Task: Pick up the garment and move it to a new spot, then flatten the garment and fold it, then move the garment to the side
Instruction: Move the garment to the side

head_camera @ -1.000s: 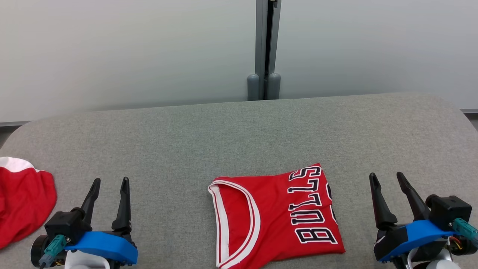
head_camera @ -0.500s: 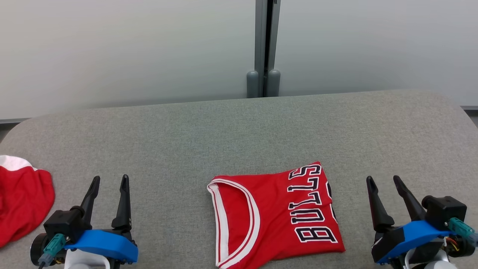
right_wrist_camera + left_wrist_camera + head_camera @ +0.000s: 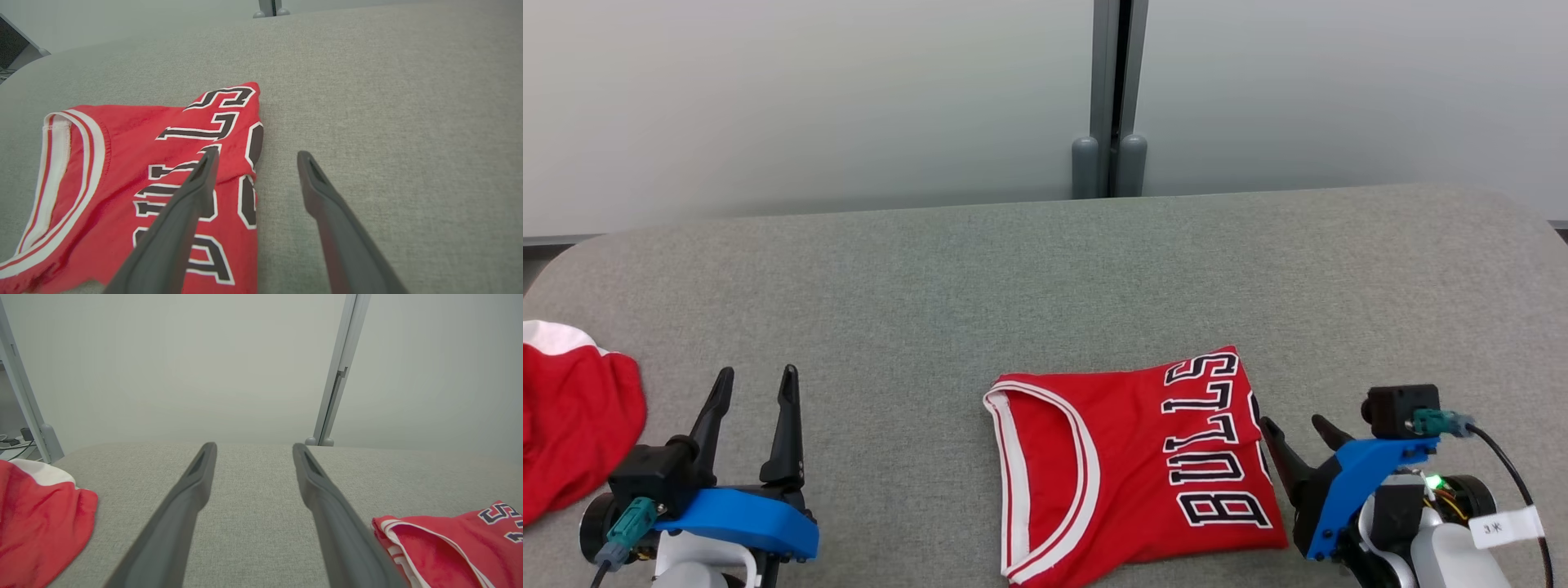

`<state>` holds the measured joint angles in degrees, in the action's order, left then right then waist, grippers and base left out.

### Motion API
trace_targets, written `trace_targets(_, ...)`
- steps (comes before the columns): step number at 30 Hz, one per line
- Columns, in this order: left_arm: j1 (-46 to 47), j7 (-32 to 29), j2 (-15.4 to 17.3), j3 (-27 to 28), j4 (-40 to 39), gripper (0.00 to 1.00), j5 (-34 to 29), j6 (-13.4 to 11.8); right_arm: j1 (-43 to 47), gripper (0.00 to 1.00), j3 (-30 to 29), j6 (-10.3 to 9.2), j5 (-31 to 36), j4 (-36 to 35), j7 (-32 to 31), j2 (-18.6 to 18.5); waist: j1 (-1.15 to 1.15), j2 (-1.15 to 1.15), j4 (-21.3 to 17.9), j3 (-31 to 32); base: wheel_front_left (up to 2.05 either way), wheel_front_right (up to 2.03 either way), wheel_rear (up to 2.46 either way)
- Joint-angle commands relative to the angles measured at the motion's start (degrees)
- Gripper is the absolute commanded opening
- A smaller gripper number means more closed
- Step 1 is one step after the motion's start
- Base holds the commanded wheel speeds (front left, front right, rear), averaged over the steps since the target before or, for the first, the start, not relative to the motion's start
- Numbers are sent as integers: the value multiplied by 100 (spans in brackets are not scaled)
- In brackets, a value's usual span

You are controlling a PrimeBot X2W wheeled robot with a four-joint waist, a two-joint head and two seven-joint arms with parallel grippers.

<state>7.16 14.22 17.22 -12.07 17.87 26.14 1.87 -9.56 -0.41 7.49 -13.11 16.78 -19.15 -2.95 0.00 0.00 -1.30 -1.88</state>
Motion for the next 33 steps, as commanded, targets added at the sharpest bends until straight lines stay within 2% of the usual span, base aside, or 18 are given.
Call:
trace_targets(1, 61, -5, 9, -14, -22, 100, -17, -17, -81, 100, 2, 1, -23, 45, -29, 2, 0, 0, 35, -37, 0, 0, 0)
trace_targets(7, 212, -17, -4, -90, -48, 100, -51, 25, -587, 100, 70, 1, -310, 931, -393, 2, 0, 0, 180, -216, 0, 0, 0)
trace_targets(12, 348, -6, 18, -137, -4, 100, -64, 63, -825, 100, 331, 1, -559, 1562, -405, -3, 0, 0, 261, -283, 0, 0, 0)
trace_targets(18, 393, 22, 13, -167, 42, 100, -65, 79, -876, 100, 767, 1, -507, 2189, -534, 27, 0, 0, 281, -286, 0, 0, 0)
trace_targets(19, 393, 27, 8, -169, 47, 100, -57, 83, -886, 45, 831, 5, -484, 2212, -515, 38, 0, 0, 280, -283, 0, 0, 0)
trace_targets(20, 388, 32, 3, -171, 51, 100, -49, 87, -910, 0, 888, 8, -420, 2229, -508, 41, 0, 0, 276, -280, 0, 0, 0)
trace_targets(24, 339, 52, -6, -164, 52, 100, -14, 88, -1126, 0, 1001, 1, 13, 2002, -376, -80, 0, 0, 214, -280, 0, 0, 0)
trace_targets(28, 319, 56, 14, -137, -11, 100, -19, 72, -1469, 0, 1334, 0, 285, 1599, -317, -476, 0, 0, 63, -362, 0, 0, 0)
trace_targets(33, 448, 66, 81, -83, -181, 100, -42, 79, -2156, 0, 1945, 0, 215, 1265, -355, -1067, 0, 0, -246, -640, 0, 0, 0)
